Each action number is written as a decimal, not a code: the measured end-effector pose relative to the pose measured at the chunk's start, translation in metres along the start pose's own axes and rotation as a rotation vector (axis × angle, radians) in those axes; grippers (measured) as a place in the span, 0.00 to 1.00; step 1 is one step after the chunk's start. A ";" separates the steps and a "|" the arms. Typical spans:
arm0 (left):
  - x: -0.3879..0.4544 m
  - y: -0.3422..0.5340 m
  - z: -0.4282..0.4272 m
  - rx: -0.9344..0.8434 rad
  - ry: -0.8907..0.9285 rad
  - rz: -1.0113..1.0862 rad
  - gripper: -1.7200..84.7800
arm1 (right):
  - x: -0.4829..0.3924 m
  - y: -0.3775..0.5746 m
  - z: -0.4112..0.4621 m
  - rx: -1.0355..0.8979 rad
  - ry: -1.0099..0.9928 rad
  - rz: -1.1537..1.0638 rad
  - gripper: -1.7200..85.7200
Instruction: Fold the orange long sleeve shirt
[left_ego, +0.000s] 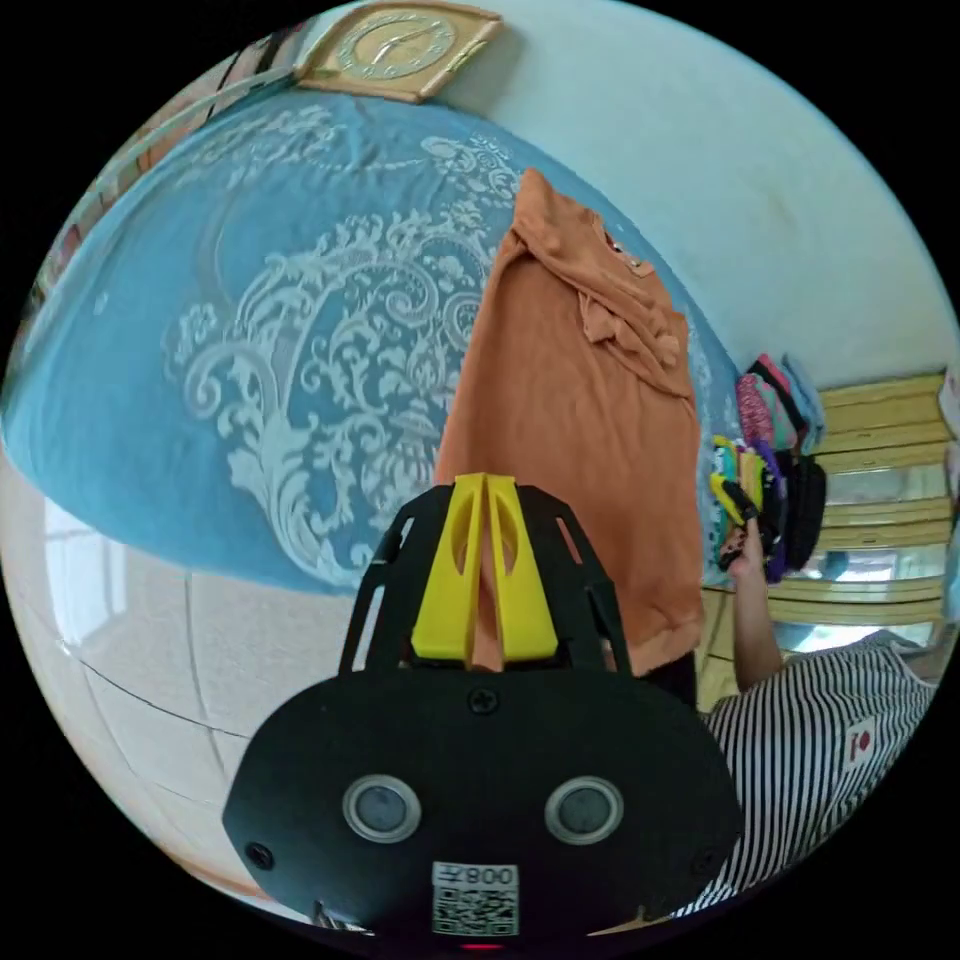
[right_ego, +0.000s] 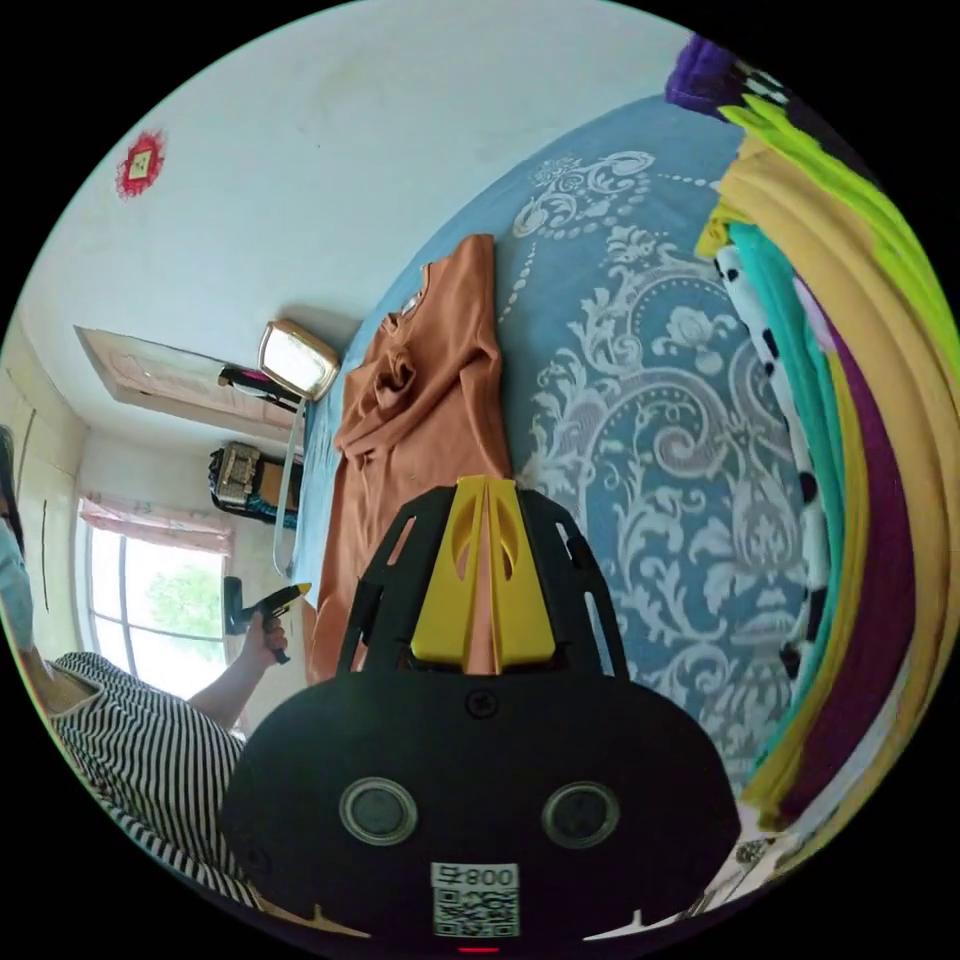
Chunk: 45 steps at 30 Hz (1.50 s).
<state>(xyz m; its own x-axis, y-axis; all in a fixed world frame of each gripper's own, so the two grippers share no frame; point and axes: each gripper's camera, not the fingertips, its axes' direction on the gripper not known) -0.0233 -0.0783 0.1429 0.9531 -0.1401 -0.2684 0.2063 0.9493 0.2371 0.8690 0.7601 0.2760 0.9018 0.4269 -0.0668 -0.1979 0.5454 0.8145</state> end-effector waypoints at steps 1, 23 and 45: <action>-0.007 0.006 -0.003 -0.004 0.022 -0.011 0.04 | 0.001 0.010 -0.003 -0.007 -0.002 0.006 0.03; -0.184 0.148 -0.031 -0.046 0.558 -0.288 0.17 | 0.088 0.234 -0.001 -0.115 -0.295 0.313 0.12; -0.195 0.238 -0.086 0.040 0.734 -0.143 0.09 | 0.098 0.294 0.025 -0.095 -0.428 0.240 0.09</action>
<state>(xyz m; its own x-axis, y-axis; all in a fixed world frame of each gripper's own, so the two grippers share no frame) -0.1792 0.1993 0.1719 0.5268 -0.0243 -0.8497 0.3378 0.9232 0.1830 0.9084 0.9446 0.5233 0.8992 0.2248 0.3753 -0.4356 0.5398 0.7204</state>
